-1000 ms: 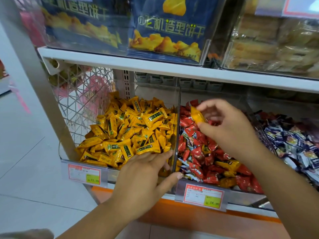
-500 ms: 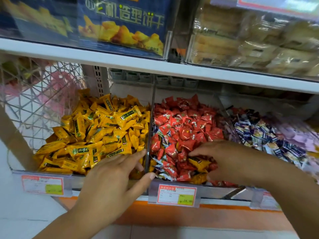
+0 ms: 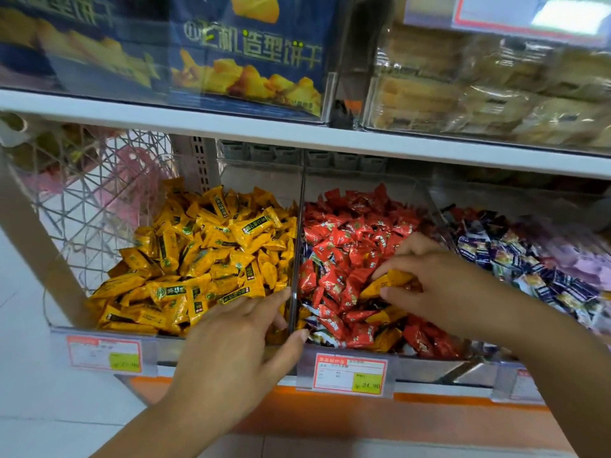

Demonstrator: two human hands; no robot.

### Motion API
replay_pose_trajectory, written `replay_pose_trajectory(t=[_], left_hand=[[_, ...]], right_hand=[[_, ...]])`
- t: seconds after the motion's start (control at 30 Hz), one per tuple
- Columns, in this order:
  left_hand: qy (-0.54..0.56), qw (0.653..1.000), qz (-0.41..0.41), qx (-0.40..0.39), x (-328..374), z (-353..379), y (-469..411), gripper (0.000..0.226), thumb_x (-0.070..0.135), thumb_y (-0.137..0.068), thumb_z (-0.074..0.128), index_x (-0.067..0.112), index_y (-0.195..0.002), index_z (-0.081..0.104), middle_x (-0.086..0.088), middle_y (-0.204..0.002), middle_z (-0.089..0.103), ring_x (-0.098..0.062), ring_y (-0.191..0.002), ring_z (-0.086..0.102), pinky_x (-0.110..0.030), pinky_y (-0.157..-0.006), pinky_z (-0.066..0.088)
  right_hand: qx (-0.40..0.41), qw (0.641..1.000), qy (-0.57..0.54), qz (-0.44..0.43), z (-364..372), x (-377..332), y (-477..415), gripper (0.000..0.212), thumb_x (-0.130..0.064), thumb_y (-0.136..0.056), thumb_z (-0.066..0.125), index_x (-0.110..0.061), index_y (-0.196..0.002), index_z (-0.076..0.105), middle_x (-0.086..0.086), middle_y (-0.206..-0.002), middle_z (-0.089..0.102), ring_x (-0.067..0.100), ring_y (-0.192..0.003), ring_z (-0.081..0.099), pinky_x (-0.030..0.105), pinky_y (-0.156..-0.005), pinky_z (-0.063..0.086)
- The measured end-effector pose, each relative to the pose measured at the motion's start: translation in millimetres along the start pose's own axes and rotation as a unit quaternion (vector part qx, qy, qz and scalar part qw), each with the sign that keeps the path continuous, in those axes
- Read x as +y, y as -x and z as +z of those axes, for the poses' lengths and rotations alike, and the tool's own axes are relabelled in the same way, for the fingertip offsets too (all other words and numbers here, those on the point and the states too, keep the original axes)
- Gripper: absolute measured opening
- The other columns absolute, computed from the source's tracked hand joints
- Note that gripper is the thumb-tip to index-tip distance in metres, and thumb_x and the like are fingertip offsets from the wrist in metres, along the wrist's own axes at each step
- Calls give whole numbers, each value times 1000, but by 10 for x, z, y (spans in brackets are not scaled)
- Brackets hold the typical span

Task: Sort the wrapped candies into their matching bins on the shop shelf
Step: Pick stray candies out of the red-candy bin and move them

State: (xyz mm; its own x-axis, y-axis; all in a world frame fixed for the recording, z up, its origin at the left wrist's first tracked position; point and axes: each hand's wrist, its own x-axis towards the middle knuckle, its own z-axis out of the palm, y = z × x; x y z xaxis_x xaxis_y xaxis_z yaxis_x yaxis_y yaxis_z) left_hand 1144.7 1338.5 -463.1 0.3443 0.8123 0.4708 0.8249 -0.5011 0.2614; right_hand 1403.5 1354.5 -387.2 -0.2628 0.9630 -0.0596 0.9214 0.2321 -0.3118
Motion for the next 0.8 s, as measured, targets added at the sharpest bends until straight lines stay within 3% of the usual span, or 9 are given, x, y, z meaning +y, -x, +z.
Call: replay_pose_trajectory(t=[0.17,0.23,0.3,0.37,0.43,0.5,0.57,0.67,0.8], left_hand=[[9,1000,11,8,-27,50,14,50,57,-84,45,23,-112,68,24,-74,58,-5,-64,57,-18,-59,34],[7,1000,8,5,-25,45,14,51,58,-85,45,24,-114,68,24,-74,58,-5,-65,57,-17,-60,33],[7,1000,4,2,-17,32,11,51,58,-85,44,24,-115,68,25,-74,58,-4,-65,57,-13,-60,28],[5,1000,5,0,-19,23,9,52,58,-85,43,23,-114,68,24,-74,58,-4,-65,57,-9,-59,24],[3,1000,12,8,-27,24,9,52,58,-85,43,23,-114,68,24,-74,58,-5,-63,57,-7,-61,21],[-2,1000,24,18,-38,37,10,52,57,-85,44,21,-113,69,23,-73,59,-6,-63,58,-12,-58,28],[-7,999,33,27,-40,51,7,52,56,-84,45,19,-112,70,21,-73,60,-8,-63,60,-18,-58,35],[-7,999,28,23,-23,61,6,52,56,-84,44,20,-112,70,21,-73,60,-9,-64,61,-22,-56,41],[-2,1000,18,19,-13,61,13,50,55,-83,45,22,-112,69,23,-73,58,-8,-64,59,-20,-59,36]], right_hand=[[164,975,-149,-27,-182,-378,-182,17,-30,-87,64,-36,-103,67,-19,-89,57,-10,-75,54,7,-63,38],[160,953,-252,-49,-107,-566,-356,38,-26,-87,68,-32,-124,60,-22,-94,60,-14,-76,56,3,-69,40],[118,952,-277,-49,-12,-634,-499,52,-25,-88,68,-34,-135,48,-20,-103,61,-9,-77,59,8,-73,45],[95,971,-217,-32,-83,-570,-503,35,-23,-92,63,-39,-123,55,-19,-98,61,-7,-77,59,12,-68,45],[0,996,-93,-7,-225,-410,-368,21,-21,-95,59,-40,-103,63,-21,-92,61,-5,-82,60,13,-66,46],[-134,990,30,14,-249,-236,-192,19,-25,-91,64,-41,-103,64,-25,-101,57,-1,-99,57,12,-78,44],[-197,974,112,25,-103,-135,-98,33,-33,-85,70,-39,-116,61,-21,-111,48,5,-113,45,21,-96,40],[-125,985,120,3,122,-69,-94,34,-36,-83,71,-39,-116,63,-16,-107,42,7,-110,36,24,-93,36],[-22,1000,16,2,-31,-39,-43,17,-40,-84,70,-48,-99,65,-18,-99,47,-3,-92,46,14,-78,37]])
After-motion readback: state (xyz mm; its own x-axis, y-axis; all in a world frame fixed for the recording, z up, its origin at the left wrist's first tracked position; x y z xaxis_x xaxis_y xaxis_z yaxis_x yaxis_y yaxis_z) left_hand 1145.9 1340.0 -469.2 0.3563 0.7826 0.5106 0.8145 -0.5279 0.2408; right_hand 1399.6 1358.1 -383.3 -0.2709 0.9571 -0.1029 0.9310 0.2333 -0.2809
